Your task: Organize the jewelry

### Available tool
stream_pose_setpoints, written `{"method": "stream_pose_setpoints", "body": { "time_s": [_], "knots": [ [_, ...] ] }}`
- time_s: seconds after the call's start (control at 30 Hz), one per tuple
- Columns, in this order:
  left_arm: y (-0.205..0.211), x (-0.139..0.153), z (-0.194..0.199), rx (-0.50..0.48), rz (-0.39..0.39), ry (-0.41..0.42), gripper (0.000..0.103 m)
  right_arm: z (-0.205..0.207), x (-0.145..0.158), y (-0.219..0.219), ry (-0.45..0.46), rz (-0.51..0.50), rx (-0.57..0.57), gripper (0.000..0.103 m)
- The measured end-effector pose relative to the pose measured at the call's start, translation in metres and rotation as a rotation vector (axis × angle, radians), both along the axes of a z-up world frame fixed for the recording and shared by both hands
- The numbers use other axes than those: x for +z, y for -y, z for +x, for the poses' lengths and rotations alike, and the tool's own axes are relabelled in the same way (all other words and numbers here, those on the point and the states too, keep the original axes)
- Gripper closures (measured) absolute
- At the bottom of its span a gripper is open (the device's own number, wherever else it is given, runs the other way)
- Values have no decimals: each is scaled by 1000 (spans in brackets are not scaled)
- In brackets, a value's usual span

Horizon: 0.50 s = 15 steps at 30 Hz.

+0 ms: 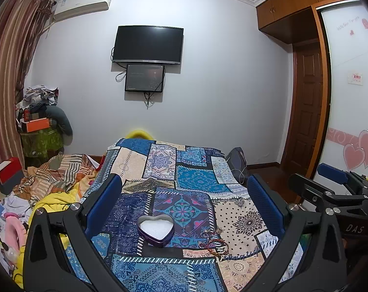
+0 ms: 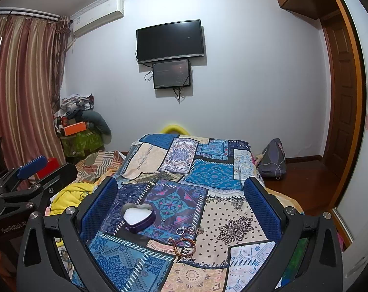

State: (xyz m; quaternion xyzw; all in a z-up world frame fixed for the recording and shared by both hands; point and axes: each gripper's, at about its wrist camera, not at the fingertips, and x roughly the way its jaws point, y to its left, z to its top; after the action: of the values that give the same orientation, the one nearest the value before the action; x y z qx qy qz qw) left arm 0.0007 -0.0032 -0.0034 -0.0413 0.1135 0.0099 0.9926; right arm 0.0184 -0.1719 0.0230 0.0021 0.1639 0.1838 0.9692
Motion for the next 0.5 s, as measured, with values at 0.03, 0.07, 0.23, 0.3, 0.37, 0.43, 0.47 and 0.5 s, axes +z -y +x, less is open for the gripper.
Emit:
{"method": "stream_pose_setpoints", "body": {
  "time_s": [0.03,0.07,0.23,0.3,0.37,0.43,0.47,0.5],
  "knots": [
    [0,0,0,0,1,0,0,0,0,0,0,0,0,0],
    [0,1,0,0,1,-1,0,0,0,0,0,-1,0,0],
    [1,1,0,-2,-1,0,0,0,-1,0,0,0,2,0],
    [1,0,0,-2,0,0,0,0,-1,0,-1,0,1,0],
    [1,0,0,-1,1,0,0,0,0,0,-2,0,1,0],
    [1,0,0,-1,2,0,0,0,-1,0,-1,-1,1,0],
    [0,1,0,-1,1,0,0,0,-1,-1,0,-1,0,0],
    [0,1,1,0,1,-1,0,0,-1,0,0,-1,1,0]
  ]
}}
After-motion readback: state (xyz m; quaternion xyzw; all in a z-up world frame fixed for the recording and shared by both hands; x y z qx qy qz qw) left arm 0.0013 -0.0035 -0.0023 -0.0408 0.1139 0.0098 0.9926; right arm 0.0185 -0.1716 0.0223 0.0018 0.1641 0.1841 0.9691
